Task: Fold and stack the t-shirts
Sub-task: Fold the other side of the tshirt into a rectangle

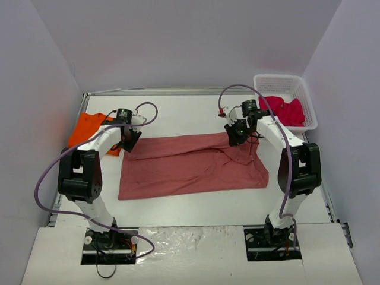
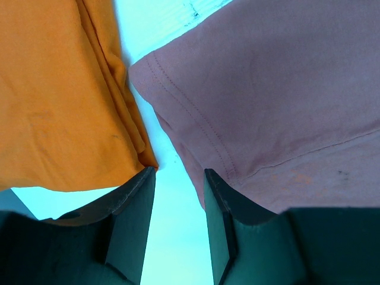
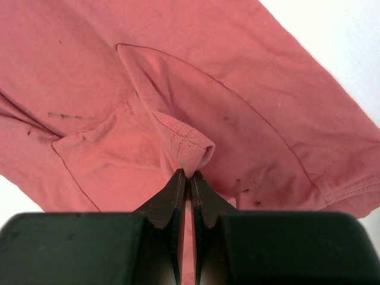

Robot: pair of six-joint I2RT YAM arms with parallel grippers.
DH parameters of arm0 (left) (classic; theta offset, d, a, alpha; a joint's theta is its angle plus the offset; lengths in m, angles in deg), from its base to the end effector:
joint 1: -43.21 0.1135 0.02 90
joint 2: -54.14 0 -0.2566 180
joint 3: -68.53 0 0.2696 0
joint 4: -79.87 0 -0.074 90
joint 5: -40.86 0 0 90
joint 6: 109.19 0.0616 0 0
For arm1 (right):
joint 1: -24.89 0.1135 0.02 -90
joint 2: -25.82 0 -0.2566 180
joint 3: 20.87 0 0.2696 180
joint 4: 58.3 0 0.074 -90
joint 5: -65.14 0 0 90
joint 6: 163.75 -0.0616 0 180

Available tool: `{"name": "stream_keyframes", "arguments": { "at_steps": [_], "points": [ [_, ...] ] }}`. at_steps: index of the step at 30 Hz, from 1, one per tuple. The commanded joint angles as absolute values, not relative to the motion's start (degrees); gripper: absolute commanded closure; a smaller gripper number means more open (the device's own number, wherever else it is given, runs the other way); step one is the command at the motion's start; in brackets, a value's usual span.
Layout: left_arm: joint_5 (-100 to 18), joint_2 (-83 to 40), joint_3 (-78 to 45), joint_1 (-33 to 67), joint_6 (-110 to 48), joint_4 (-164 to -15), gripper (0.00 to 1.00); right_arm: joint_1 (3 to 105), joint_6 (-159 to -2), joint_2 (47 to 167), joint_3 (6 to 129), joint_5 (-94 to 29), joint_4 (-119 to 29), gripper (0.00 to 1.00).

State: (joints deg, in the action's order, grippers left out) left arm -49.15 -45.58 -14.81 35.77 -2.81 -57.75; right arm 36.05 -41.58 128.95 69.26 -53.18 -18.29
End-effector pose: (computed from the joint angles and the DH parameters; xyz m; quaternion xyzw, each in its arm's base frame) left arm 0.3890 -0.0508 0.1744 0.1987 0.9423 0.0211 0.2684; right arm 0.4046 0.1096 0.2003 -0.4116 0.8259 0.1720 0.3447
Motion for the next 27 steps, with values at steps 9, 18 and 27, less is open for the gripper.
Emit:
{"name": "stream_keyframes", "arguments": {
  "at_steps": [9, 18, 27],
  "points": [
    [-49.14, -43.76, -15.34, 35.22, -3.20, -56.95, 0.63, 38.86, -40.17, 125.93, 67.66, -55.36, -13.19, 1.00],
    [-49.14, -43.59, -15.34, 35.21, -3.28, -56.86, 0.63, 41.49, -39.56, 126.63, 64.85, -54.83, -12.49, 1.00],
    [-47.82, -43.68, -14.90, 35.21, -3.11, -56.95, 0.63, 43.52, -38.50, 127.42, 63.09, -54.65, -12.49, 1.00]
  ]
}}
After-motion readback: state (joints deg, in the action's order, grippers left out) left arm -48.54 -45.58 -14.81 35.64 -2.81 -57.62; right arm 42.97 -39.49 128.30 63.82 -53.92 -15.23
